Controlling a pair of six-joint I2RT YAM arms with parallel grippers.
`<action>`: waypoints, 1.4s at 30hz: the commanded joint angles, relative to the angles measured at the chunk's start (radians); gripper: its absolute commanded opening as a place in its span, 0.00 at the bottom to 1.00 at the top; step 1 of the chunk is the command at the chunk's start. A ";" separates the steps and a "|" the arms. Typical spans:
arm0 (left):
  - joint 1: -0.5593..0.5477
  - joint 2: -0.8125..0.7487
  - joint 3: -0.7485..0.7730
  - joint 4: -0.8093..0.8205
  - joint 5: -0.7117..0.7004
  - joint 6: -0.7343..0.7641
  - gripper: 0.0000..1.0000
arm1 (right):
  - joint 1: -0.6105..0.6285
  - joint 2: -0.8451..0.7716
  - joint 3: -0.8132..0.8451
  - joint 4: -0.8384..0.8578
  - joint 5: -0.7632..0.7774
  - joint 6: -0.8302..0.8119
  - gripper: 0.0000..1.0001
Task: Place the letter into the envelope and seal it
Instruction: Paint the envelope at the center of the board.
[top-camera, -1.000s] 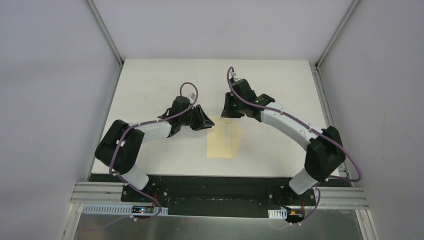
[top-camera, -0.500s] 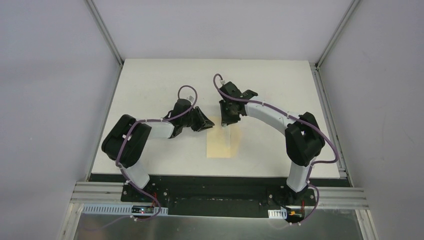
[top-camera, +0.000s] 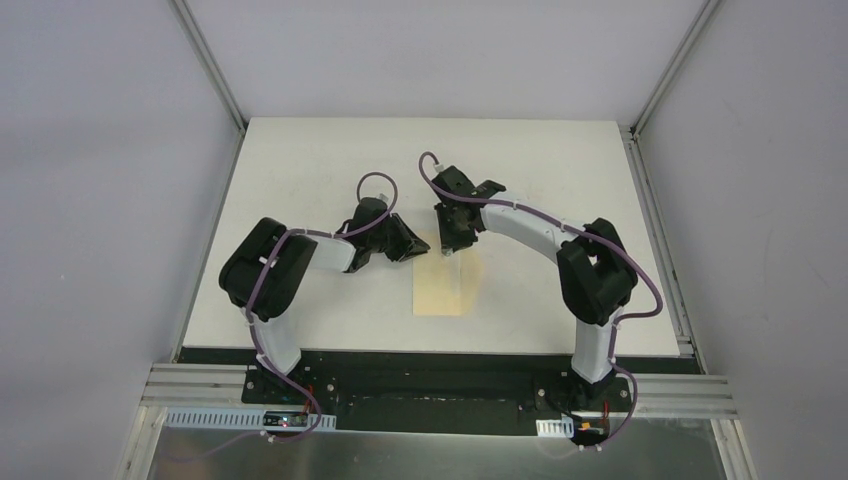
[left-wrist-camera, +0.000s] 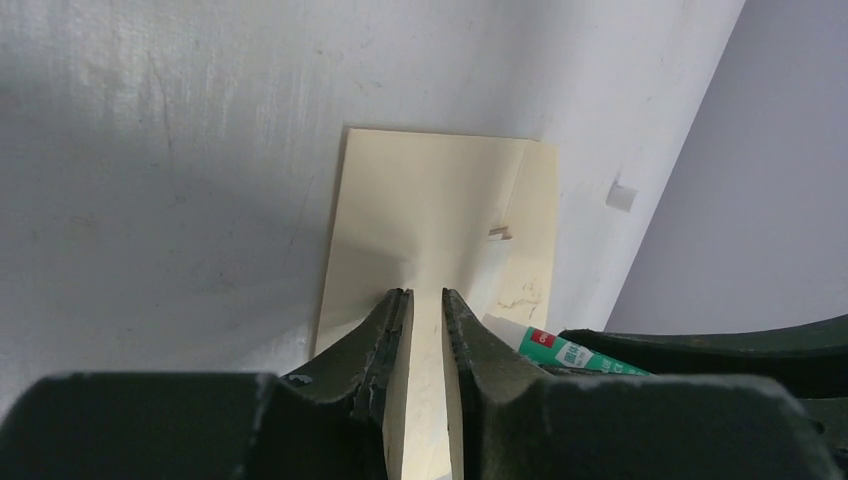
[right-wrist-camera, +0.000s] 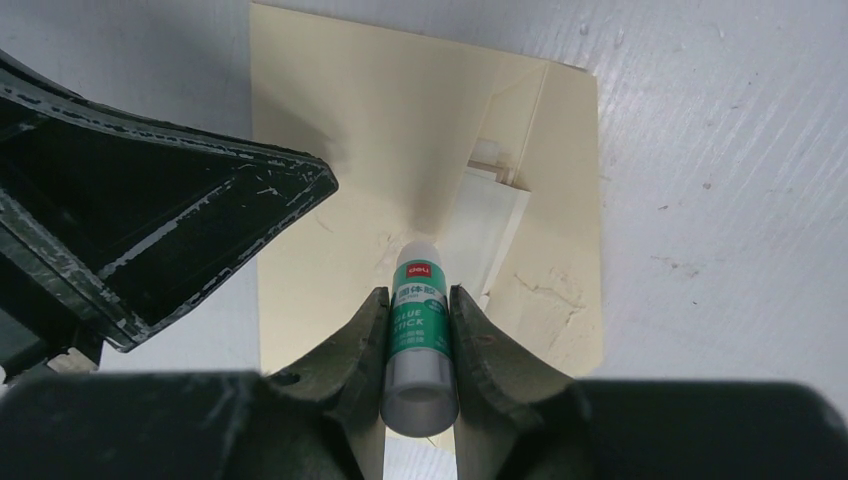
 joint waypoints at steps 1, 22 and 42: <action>0.005 0.024 0.018 0.018 -0.041 -0.011 0.17 | 0.002 0.021 0.060 0.018 0.022 -0.025 0.00; 0.010 0.041 0.021 -0.018 -0.062 -0.007 0.14 | 0.016 0.094 0.102 -0.025 0.016 -0.051 0.00; 0.049 0.041 0.097 -0.035 0.050 0.080 0.16 | 0.044 0.106 0.078 -0.056 -0.034 -0.036 0.00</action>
